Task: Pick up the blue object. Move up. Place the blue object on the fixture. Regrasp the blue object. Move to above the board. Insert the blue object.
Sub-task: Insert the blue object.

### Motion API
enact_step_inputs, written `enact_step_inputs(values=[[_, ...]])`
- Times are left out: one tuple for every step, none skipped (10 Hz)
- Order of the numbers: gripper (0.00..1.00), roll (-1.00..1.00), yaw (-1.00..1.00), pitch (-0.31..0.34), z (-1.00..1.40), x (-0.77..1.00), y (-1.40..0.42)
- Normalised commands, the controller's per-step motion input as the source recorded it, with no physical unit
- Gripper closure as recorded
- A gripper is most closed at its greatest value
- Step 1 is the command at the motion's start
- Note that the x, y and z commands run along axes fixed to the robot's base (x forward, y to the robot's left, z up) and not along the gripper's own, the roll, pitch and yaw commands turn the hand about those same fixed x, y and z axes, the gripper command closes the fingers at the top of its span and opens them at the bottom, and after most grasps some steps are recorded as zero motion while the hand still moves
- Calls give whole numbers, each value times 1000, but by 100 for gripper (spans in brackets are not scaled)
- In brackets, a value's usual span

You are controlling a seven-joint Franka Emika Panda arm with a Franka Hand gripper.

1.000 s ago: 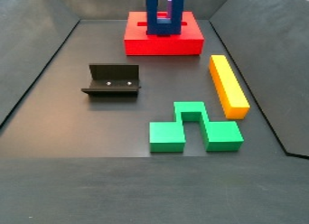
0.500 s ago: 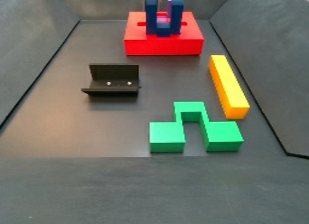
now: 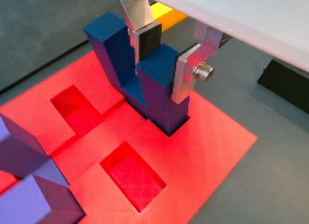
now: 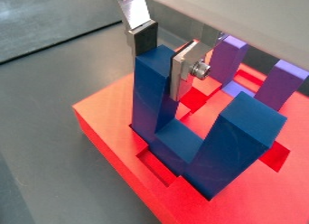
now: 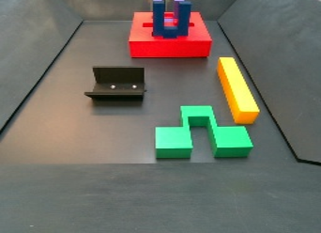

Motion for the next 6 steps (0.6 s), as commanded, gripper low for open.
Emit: enact_step_inputs(values=[[100, 173, 183, -27, -626, 186, 0], [100, 91, 186, -21, -806, 377, 86], [100, -1, 169, -84, -960, 274, 194], [100, 0, 140, -49, -929, 249, 114], [100, 13, 0, 0, -349, 3, 0], [100, 0, 0, 0, -89, -137, 0]])
